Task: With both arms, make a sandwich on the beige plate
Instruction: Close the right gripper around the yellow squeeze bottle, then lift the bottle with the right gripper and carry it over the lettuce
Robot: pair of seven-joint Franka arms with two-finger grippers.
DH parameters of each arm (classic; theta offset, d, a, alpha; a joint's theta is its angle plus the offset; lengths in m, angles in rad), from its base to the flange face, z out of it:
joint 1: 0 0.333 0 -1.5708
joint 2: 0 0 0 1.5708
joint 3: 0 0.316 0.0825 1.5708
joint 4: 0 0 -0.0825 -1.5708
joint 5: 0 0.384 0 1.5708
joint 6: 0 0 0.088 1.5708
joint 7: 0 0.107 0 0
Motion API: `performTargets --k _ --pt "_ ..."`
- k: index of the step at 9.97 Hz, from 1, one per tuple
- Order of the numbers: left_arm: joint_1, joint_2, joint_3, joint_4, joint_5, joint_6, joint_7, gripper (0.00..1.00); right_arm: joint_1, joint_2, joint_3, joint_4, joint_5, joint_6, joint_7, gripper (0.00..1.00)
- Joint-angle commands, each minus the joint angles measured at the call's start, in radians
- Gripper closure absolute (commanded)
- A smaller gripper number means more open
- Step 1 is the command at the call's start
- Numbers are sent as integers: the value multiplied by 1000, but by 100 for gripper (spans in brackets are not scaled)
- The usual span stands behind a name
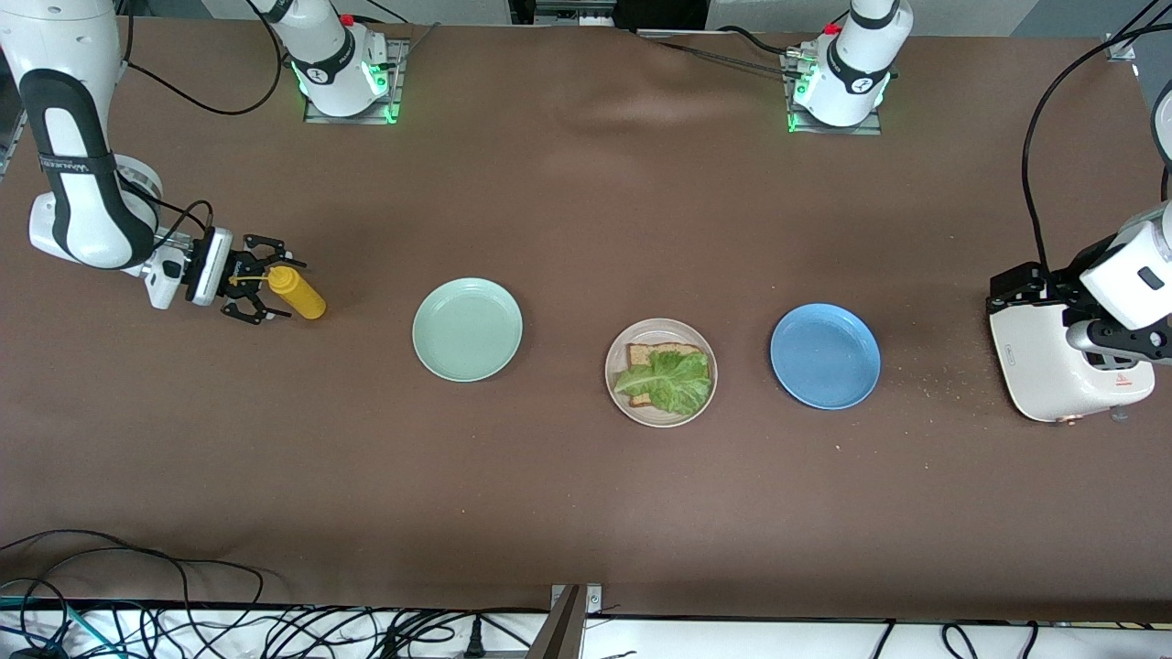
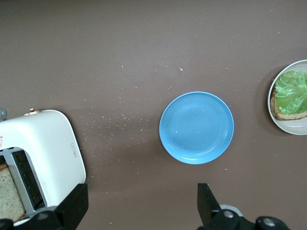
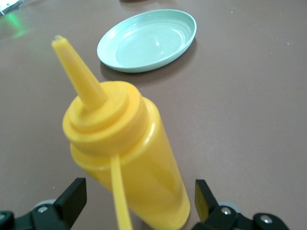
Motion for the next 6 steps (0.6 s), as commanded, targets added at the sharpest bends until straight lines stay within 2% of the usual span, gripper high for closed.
performTargets --k 1,2,3,6 --pt "0 -2 -2 5 34 -9 3 0 -5 39 36 18 77 -10 -42 36" --pt "1 -2 -2 5 34 -10 3 0 -5 39 54 21 88 -1 -46 89" --pt "1 -2 -2 5 34 -10 3 0 9 39 61 39 90 10 -40 100" --pt "3 -2 -2 5 34 -16 3 0 134 22 56 136 61 76 85 100"
